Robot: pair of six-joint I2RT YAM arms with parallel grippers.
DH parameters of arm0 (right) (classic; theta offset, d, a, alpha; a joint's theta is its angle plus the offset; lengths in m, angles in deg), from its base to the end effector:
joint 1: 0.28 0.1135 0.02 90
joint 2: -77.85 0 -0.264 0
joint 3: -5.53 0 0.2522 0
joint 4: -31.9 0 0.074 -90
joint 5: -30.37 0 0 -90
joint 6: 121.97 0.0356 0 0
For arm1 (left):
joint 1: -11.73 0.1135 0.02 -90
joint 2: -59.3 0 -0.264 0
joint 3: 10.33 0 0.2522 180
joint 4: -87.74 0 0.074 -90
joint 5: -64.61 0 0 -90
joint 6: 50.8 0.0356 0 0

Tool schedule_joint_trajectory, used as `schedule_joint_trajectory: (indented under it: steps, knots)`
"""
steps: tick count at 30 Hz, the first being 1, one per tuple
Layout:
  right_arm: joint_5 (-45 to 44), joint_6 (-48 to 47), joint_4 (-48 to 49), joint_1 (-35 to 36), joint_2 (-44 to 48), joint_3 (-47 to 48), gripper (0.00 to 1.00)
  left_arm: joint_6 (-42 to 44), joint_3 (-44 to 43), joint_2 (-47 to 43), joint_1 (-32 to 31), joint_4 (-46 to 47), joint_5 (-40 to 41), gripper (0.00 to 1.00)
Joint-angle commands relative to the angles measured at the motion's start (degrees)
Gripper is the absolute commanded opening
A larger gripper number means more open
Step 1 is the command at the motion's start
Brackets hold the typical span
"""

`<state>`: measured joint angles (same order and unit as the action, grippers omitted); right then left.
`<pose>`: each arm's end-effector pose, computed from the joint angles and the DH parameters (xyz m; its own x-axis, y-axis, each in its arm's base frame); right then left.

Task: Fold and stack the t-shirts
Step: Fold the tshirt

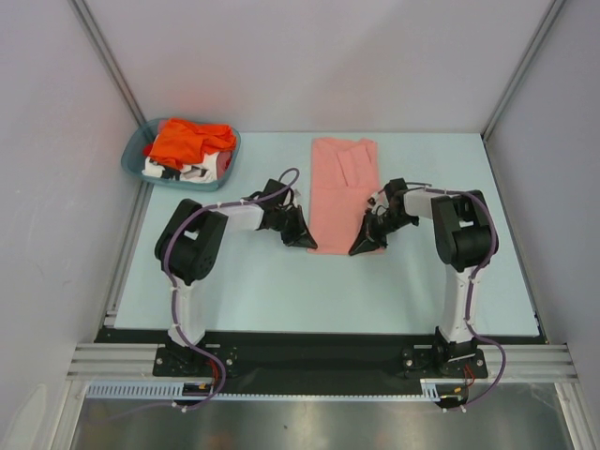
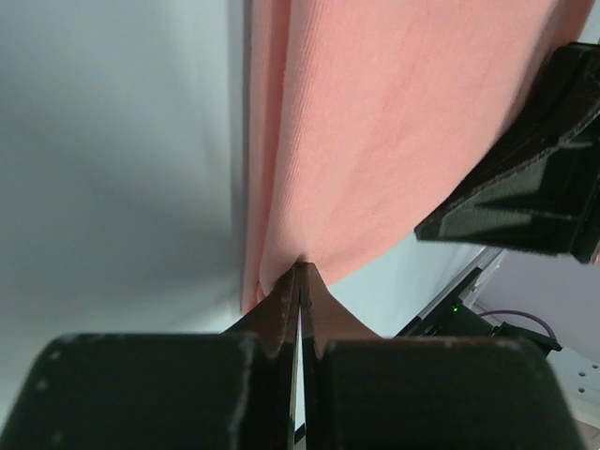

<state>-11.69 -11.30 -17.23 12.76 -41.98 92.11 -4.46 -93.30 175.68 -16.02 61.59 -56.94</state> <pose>0.3596 0.1104 0.1073 -0.9907 0.0133 0.1357 0.1097 0.6688 0.7353 0.3459 -0.2031 0.1212 -0.9879 -0.1450 -0.0551 -0.0700 0.7335 -0.6761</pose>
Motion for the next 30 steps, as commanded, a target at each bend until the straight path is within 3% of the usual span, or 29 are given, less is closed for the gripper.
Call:
schedule_joint_trajectory:
  steps: [1,13,24,26,27,30]
  knots:
    - [-0.5,-2.4,0.8,-4.3,0.9,-1.4,0.00,0.8,3.2,1.2,0.2,-0.7,3.6,0.00]
    - [-5.9,-7.7,-4.9,-11.7,5.3,-6.4,0.00,2.0,5.7,0.5,0.4,-0.5,4.0,0.00]
    - [-13.1,-6.3,-8.0,-17.0,12.1,-8.3,0.00,5.0,5.7,-3.0,0.3,-3.3,5.6,0.01]
    - [-14.0,-5.6,-8.5,-17.3,15.6,-8.5,0.00,6.0,5.9,-7.4,0.0,-5.4,6.8,0.07]
    - [-13.9,-5.3,-8.5,-17.3,16.7,-9.2,0.08,7.3,5.8,-9.0,-0.3,-6.2,8.2,0.20]
    - [-11.5,-2.7,-5.9,-16.6,20.0,-11.3,0.25,9.2,6.0,-15.1,-1.0,-8.8,9.8,0.44]
